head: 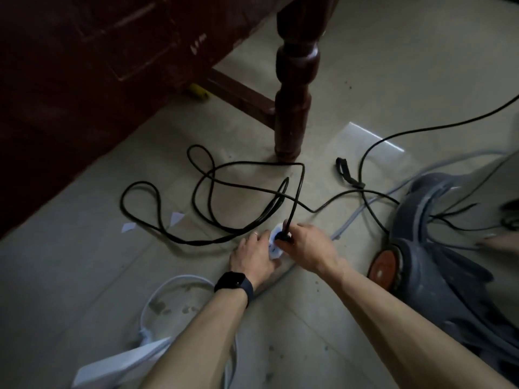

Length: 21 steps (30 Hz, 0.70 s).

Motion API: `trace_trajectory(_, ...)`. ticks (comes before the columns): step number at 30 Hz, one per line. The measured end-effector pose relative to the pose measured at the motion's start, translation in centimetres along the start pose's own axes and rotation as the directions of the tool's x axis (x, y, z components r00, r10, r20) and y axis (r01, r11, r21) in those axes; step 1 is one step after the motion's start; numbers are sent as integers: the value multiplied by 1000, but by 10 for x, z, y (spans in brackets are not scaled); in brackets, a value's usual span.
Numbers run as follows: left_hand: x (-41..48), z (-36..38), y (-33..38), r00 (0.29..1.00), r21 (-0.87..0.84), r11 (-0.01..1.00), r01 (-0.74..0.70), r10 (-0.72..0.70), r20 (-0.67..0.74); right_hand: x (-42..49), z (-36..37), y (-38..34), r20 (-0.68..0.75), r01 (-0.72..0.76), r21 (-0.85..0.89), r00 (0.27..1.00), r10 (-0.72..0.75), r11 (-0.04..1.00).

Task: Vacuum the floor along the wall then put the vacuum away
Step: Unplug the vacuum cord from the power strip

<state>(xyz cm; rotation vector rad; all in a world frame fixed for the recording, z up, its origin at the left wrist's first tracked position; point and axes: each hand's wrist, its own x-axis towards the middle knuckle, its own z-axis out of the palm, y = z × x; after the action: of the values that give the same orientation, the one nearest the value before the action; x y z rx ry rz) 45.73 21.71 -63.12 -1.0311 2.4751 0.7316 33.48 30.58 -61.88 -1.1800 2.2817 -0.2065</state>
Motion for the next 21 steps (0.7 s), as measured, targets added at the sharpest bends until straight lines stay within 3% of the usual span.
trace_trajectory(3,-5,-7,-1,999,52,998,-19,18,34,-4,-6,-7,70,33,-116,997,-25,993)
trace_trajectory(8,-1,-4,-10,999,60,997,-42,42,4,3,-3,-6,55,127,-163,991,-119,978)
trace_trajectory(12,-1,-5,-15,998,85,995,-51,49,27,8,-10,-7,75,123,-266,991,-107,956)
trace_trajectory(21,-12,0,-2,998,206,978,-41,32,48,-2,-13,-10,109,203,-307,978,-177,930)
